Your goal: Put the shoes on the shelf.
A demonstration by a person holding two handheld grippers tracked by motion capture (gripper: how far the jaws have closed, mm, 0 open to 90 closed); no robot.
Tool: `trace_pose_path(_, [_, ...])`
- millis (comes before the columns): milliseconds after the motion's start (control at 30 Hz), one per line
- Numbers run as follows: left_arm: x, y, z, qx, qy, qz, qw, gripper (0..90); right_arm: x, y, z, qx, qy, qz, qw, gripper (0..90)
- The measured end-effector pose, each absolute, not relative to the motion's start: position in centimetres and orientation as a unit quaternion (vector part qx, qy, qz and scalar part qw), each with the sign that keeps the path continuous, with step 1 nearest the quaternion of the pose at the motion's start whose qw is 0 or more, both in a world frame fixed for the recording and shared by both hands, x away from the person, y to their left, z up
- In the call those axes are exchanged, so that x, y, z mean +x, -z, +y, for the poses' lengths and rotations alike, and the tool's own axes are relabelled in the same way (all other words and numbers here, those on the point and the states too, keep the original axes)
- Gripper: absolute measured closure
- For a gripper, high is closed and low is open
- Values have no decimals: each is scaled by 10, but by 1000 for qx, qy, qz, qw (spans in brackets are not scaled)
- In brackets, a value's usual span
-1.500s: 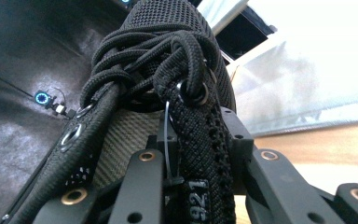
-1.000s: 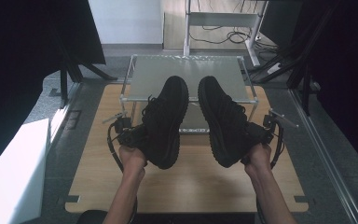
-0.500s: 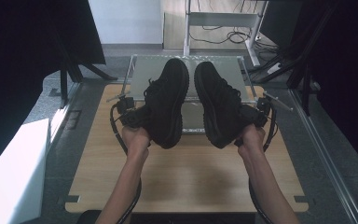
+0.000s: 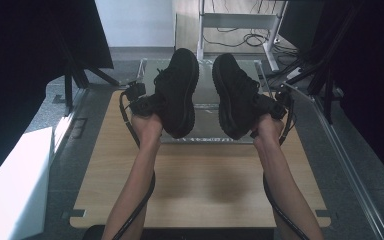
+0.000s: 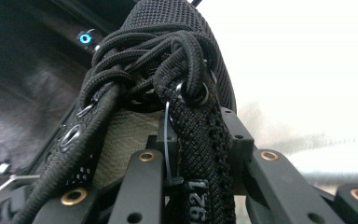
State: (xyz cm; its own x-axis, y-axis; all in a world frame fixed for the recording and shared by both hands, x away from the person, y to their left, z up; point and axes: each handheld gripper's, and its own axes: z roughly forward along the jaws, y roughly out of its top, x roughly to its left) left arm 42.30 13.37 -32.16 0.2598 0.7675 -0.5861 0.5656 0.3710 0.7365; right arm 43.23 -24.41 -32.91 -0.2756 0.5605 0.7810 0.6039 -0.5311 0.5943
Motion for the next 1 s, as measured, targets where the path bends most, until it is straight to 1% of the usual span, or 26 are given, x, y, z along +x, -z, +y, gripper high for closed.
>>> trace_pose_path(233, [443, 313, 128, 562, -117, 617, 539, 807, 453, 320, -237, -614, 618, -491, -19, 740])
trace_pose_path(500, [460, 303, 118, 577, -153, 625, 503, 808, 474, 320, -226, -626, 591, -507, -49, 740])
trace_pose_path(733, [475, 295, 107, 591, -173, 629, 475, 807, 490, 312, -214, -631, 562, -526, -94, 740])
trace_pose_path(867, [486, 291, 94, 607, -203, 632, 436, 807, 497, 308, -208, -639, 549, -528, -112, 740])
trace_pose_path(1000, [493, 288, 88, 613, -211, 634, 422, 805, 502, 302, -197, -640, 522, -546, -139, 740])
